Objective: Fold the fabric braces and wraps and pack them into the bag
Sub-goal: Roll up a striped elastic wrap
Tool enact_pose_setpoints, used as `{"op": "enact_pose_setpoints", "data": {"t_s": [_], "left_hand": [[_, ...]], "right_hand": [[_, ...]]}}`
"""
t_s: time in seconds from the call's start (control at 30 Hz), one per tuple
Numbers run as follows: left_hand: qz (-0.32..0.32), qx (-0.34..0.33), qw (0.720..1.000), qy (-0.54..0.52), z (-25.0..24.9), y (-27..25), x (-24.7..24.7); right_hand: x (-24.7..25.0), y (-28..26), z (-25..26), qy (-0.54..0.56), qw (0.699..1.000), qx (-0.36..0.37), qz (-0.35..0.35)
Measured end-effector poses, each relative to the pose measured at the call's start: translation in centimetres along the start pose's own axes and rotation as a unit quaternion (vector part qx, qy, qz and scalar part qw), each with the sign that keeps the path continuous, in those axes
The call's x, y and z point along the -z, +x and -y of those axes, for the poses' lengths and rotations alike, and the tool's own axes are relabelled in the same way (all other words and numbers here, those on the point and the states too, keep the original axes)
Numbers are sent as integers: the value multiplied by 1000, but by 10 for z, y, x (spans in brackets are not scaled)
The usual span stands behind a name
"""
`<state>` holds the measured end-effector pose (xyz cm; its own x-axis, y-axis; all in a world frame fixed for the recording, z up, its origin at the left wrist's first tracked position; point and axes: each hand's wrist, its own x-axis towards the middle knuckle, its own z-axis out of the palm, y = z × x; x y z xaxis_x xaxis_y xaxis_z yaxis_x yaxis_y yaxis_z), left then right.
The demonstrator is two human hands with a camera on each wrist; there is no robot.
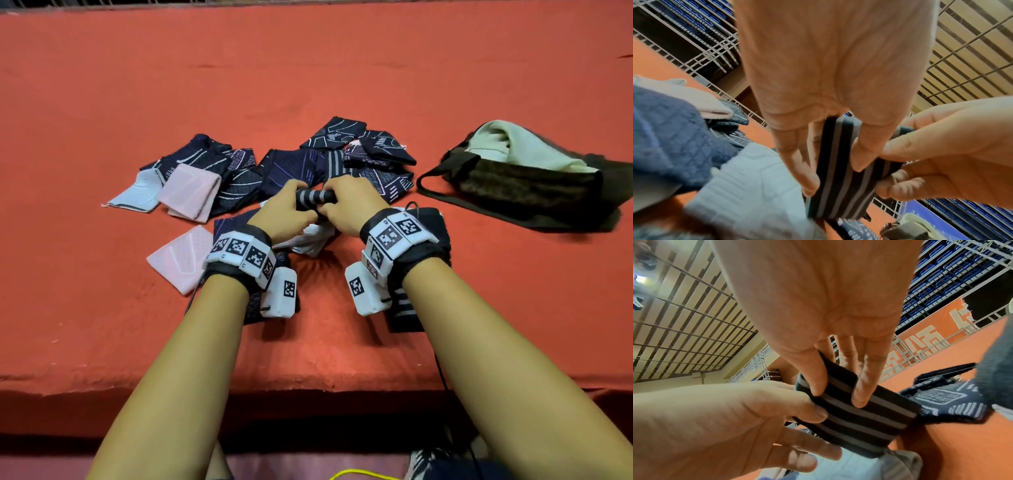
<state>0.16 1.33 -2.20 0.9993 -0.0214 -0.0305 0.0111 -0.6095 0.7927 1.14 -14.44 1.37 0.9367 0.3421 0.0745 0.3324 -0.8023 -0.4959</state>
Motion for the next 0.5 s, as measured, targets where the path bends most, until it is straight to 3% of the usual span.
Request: {"op": "enact_pose_setpoints", "data": {"t_s": [0.27, 0.5], "left_hand": [[40, 12, 999, -14, 21, 59, 26], [61, 53, 994, -73, -14, 88, 48]], "right_hand": [[-3, 62, 8, -11, 997, -64, 29], [28, 92, 17, 15, 987, -138, 74]]}}
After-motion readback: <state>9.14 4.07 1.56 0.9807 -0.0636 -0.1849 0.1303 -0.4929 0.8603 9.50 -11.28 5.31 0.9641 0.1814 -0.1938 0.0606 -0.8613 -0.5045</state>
